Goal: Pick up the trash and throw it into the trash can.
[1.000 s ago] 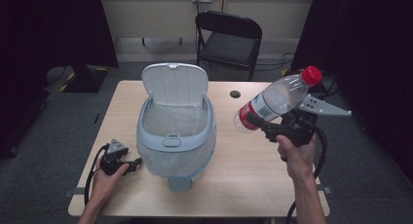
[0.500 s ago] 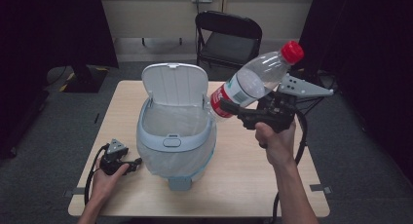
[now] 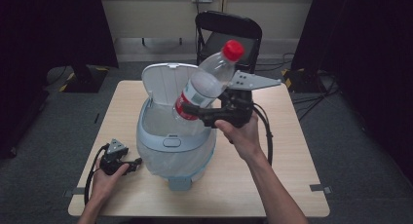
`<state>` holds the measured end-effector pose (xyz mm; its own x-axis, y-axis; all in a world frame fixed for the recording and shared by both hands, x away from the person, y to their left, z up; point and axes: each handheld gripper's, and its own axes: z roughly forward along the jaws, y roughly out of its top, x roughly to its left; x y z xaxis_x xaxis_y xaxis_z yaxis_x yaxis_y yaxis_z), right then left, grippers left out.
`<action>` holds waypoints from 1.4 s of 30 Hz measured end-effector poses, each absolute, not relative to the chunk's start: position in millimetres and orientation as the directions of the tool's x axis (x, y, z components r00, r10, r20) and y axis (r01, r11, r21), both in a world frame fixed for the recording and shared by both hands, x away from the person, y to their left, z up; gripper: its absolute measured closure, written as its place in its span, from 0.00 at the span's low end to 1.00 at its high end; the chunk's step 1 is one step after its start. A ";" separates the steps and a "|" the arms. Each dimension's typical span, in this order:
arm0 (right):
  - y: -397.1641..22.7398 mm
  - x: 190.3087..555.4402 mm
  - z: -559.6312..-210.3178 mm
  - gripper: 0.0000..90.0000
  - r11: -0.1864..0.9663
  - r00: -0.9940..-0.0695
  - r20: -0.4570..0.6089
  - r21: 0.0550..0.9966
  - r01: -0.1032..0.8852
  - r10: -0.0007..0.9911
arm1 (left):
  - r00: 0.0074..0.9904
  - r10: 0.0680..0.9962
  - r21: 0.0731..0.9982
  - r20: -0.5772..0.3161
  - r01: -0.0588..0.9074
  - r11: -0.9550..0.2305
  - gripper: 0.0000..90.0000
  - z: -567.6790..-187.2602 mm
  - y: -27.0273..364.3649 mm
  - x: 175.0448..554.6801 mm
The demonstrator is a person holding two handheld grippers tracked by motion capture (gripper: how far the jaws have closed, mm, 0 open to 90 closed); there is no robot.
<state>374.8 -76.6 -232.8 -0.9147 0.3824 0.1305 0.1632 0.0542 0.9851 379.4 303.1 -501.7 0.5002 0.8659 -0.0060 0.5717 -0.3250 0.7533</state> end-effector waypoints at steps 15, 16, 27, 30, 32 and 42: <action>-49.3 398.3 -265.1 0.31 0.221 -0.873 0.103 0.947 0.233 0.477 | 0.500 0.866 0.754 -0.006 0.571 -0.325 0.28 -501.7 303.1 379.4; -49.3 398.3 -265.1 0.31 0.221 -0.873 0.103 0.947 0.233 0.477 | 0.500 0.866 0.754 -0.006 0.571 -0.325 0.28 -501.8 303.0 379.4; -45.7 400.8 -271.2 0.28 0.257 -0.871 0.098 0.934 0.246 0.481 | 0.500 0.866 0.753 -0.006 0.572 -0.325 0.28 -501.7 303.1 379.4; -44.7 400.7 -270.9 0.28 0.252 -0.874 0.092 0.938 0.236 0.476 | 0.501 0.866 0.753 -0.005 0.571 -0.326 0.28 -501.7 303.1 379.4; -44.0 400.5 -270.1 0.28 0.249 -0.877 0.090 0.941 0.231 0.472 | 0.501 0.866 0.753 -0.005 0.572 -0.326 0.28 -501.7 303.1 379.4; -48.3 399.1 -268.8 0.29 0.213 -0.876 0.096 0.952 0.219 0.474 | 0.502 0.865 0.753 -0.006 0.571 -0.326 0.28 -501.8 302.9 379.4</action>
